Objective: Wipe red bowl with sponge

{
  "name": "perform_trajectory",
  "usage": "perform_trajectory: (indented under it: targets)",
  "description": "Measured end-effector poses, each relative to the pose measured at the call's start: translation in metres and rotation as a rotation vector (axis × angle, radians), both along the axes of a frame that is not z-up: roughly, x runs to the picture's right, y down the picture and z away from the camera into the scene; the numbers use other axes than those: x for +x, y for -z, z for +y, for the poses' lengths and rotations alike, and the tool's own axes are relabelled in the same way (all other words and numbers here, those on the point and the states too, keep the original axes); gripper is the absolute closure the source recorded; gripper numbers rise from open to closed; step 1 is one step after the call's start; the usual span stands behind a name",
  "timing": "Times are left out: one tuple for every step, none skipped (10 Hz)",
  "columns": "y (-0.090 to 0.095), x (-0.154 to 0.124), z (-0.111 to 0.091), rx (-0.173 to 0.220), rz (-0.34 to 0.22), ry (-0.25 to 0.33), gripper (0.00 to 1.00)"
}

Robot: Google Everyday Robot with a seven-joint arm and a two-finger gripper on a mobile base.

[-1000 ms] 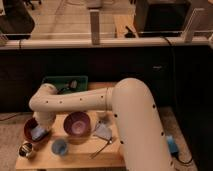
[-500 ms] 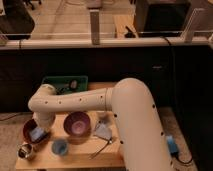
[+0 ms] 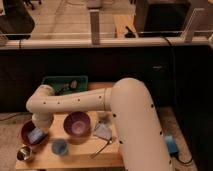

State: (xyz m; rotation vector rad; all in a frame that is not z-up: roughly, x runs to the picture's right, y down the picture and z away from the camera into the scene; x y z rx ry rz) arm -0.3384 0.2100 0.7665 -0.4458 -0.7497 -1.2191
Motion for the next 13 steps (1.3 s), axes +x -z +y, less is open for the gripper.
perform_trajectory:
  targets:
    - [0.001, 0.0, 0.0, 0.004, 0.009, -0.006, 1.0]
    - [-0.001, 0.006, -0.006, 0.011, 0.024, -0.018, 1.0]
    - [-0.005, 0.015, -0.015, 0.021, 0.04, -0.025, 1.0]
    - [-0.007, 0.021, -0.029, 0.035, 0.047, -0.023, 1.0]
    - [-0.007, 0.022, -0.034, 0.043, 0.046, -0.019, 1.0]
    - [-0.005, 0.02, -0.038, 0.048, 0.04, -0.012, 1.0]
    - [-0.005, 0.019, -0.039, 0.05, 0.027, -0.007, 1.0]
    - [-0.006, 0.018, -0.04, 0.049, 0.016, -0.005, 1.0]
    - [-0.006, 0.015, -0.04, 0.049, 0.009, -0.003, 1.0]
    - [-0.005, 0.008, -0.04, 0.05, -0.004, 0.004, 1.0]
    - [-0.006, 0.006, -0.043, 0.052, -0.011, 0.008, 1.0]
    - [-0.007, 0.002, -0.046, 0.055, -0.018, 0.012, 1.0]
    - [-0.008, -0.003, -0.049, 0.058, -0.026, 0.02, 1.0]
